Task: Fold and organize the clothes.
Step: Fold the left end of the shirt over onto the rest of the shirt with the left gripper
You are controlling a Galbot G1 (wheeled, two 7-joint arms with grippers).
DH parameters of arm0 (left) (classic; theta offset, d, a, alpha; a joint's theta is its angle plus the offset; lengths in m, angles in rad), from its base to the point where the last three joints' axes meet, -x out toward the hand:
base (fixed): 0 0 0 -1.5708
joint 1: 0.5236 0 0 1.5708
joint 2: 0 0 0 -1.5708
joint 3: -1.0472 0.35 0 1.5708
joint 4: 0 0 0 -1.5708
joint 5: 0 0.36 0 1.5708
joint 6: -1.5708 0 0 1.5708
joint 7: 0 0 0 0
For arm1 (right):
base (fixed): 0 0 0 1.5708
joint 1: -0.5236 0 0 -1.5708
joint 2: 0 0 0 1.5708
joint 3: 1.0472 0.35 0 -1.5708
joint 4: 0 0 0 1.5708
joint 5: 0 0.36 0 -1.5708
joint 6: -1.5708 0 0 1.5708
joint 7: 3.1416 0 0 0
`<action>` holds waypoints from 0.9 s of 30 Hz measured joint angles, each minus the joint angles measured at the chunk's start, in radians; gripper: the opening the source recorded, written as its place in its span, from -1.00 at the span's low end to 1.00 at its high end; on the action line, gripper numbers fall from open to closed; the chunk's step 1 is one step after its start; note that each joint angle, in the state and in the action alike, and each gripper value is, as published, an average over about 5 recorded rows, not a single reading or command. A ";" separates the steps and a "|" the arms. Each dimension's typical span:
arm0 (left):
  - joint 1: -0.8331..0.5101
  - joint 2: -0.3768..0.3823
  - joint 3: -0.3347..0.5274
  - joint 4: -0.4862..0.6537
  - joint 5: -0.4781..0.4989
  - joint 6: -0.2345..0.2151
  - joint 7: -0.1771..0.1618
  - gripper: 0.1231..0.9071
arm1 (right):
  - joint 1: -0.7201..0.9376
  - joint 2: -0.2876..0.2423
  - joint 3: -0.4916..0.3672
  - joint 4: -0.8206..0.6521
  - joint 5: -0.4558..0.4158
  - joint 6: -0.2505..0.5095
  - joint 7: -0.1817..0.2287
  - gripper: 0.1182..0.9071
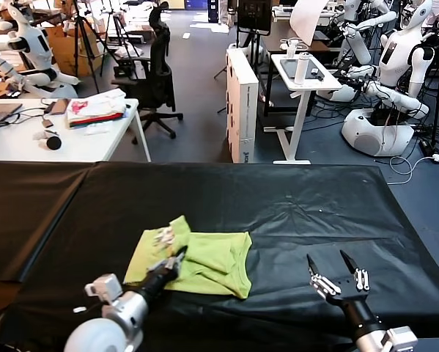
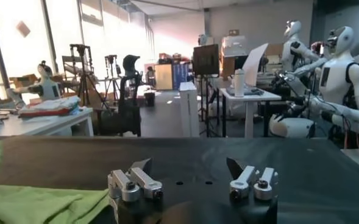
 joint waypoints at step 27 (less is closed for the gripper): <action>-0.059 -0.115 0.196 0.102 0.091 -0.020 0.005 -0.85 | 0.002 0.016 -0.003 -0.020 -0.022 0.000 0.000 1.00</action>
